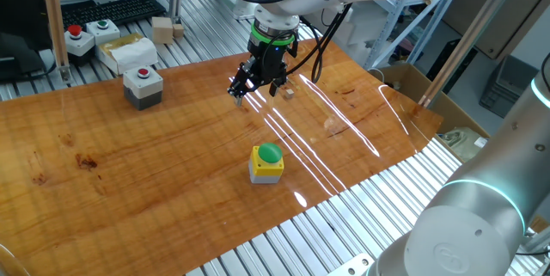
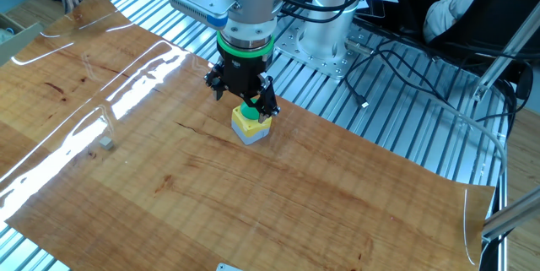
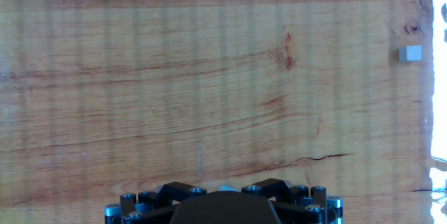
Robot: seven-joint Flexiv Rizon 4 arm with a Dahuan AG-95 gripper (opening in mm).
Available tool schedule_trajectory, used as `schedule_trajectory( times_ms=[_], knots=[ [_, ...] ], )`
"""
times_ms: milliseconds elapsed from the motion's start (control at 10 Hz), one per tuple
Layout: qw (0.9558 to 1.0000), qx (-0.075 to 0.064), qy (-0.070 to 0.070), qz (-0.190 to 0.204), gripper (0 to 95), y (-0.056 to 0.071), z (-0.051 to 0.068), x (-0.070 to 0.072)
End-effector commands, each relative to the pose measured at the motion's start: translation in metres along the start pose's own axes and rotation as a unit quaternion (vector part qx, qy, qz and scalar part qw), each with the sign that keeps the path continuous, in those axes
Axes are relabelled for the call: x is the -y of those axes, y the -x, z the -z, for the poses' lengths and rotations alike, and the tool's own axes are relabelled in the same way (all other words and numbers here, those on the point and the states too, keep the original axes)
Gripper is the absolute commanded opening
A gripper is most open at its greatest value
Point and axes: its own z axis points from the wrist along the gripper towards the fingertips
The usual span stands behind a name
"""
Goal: Hold a small block with the gripper and sweep it from left to right on the table
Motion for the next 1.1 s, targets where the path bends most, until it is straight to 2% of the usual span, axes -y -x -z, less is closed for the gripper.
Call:
schedule_trajectory(
  times_ms=[100,1100],
  knots=[
    [0.9990,0.032,0.026,0.016,0.0,-0.0001,-0.0001,0.0000],
    [0.9990,0.031,0.027,0.017,0.0,-0.0004,-0.0069,-0.0023]
  ],
)
